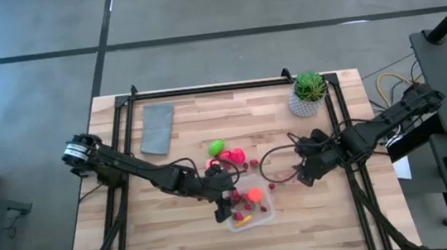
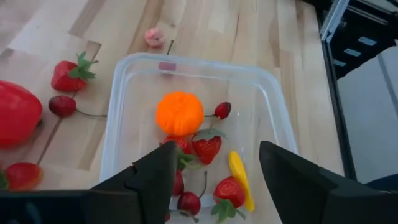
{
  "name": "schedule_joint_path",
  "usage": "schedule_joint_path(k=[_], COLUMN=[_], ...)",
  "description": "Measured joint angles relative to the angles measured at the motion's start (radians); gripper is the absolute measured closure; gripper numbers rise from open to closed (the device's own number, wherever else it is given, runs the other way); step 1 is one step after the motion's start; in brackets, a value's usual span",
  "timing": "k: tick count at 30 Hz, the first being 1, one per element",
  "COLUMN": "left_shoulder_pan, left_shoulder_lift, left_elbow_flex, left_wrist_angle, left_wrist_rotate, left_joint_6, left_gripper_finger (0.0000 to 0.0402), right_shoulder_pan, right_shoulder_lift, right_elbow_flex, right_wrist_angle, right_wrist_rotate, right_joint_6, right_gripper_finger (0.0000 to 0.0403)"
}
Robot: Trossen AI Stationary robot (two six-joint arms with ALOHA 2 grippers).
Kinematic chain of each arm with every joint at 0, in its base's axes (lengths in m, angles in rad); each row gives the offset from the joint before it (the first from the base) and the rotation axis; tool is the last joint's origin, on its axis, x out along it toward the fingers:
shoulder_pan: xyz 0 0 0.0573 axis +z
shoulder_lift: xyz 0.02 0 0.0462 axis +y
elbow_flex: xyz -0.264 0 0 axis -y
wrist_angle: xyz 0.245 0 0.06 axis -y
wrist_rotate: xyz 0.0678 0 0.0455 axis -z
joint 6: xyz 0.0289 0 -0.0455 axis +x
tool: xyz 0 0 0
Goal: Pick and placing Produce into tupperware
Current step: Put the red cherry into the transparent bin, then put the bottom pink peach into the transparent bin
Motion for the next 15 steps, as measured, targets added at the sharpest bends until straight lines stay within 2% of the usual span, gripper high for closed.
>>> schedule_joint_path(k=[3,11,15], left_shoulder_pan=[0.000,0.000,0.000], left_shoulder_lift=[-0.025,-0.125,-0.189], left_elbow_flex=[-0.001,-0.018,-0.049], left_wrist_angle=[-0.047,-0.302,-0.343], left_wrist_rotate=[-0.001,-0.012,-0.026], left_joint_6=[0.000,-0.002,0.000], left_gripper_finger=[0.0185,0.0185,0.0185], right_shoulder_pan=[0.000,0.000,0.000], right_shoulder_lift=[0.032,0.107,0.132], right_elbow_flex=[-0.003,-0.030,-0.082], right_wrist_angle=[0.063,0.075,0.142], right_wrist_rotate=[-0.008,-0.048,-0.080], right_joint_6=[-0.072,-0.124,-0.162], right_gripper_finger=[0.0136,0.0138,0.0136])
